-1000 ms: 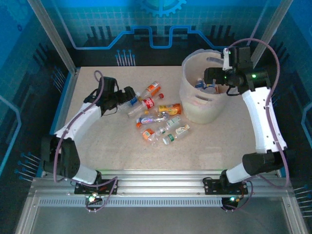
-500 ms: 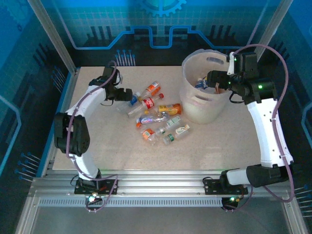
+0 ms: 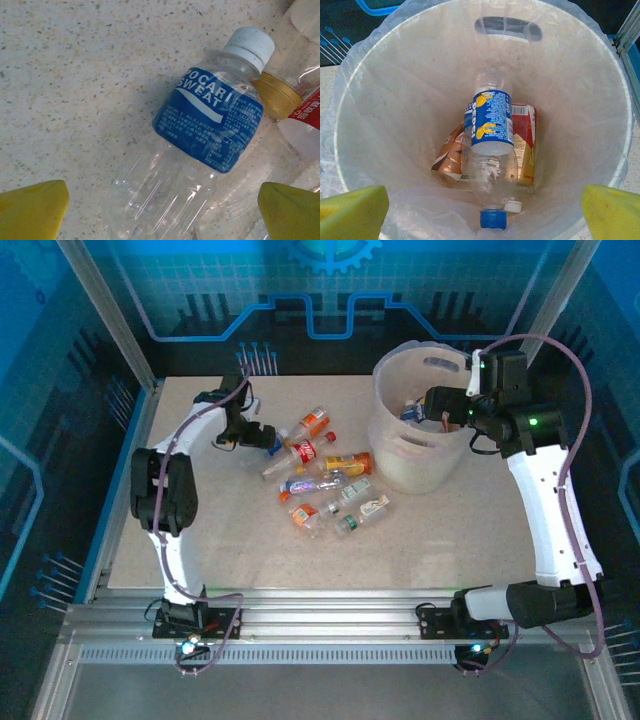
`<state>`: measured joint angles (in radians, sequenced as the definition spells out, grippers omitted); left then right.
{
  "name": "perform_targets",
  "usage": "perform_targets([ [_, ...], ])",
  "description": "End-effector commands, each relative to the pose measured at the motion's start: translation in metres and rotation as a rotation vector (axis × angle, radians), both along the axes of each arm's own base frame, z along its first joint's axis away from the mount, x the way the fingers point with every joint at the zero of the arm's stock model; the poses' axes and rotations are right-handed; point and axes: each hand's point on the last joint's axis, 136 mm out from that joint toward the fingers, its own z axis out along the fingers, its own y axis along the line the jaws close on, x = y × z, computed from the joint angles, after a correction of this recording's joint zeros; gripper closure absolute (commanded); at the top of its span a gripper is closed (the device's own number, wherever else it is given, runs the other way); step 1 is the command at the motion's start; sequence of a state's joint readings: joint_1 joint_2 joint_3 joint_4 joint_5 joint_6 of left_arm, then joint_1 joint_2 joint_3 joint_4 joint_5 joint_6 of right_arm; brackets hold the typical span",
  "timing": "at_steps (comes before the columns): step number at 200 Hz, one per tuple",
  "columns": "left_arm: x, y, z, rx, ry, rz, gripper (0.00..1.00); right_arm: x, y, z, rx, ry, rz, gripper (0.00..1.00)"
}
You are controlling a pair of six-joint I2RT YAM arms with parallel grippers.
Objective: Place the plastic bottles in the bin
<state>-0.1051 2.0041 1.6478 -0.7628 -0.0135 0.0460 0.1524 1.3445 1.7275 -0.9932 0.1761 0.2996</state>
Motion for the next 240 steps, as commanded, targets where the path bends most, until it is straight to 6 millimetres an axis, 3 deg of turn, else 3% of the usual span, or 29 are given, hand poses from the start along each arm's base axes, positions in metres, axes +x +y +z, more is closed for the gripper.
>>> perform_targets([
  [1,0.000,-0.004,-0.005,-0.042,0.040,-0.031,0.01,-0.003,0.004,0.007,0.011,-0.033,0.006,0.00],
  [63,0.004,-0.001,-0.024,-0.035,0.084,-0.025,0.01,-0.003,0.006,0.007,0.019,-0.035,0.013,0.00],
  [150,0.011,0.025,-0.048,-0.091,0.121,0.113,0.03,-0.001,0.010,0.004,0.027,-0.028,0.029,0.00],
  [209,0.020,0.029,-0.064,-0.135,0.141,0.160,0.15,0.002,0.014,0.001,0.033,-0.020,0.041,0.00],
  [240,0.021,0.028,-0.073,-0.142,0.158,0.175,0.30,0.004,0.016,-0.001,0.032,-0.014,0.048,0.00],
])
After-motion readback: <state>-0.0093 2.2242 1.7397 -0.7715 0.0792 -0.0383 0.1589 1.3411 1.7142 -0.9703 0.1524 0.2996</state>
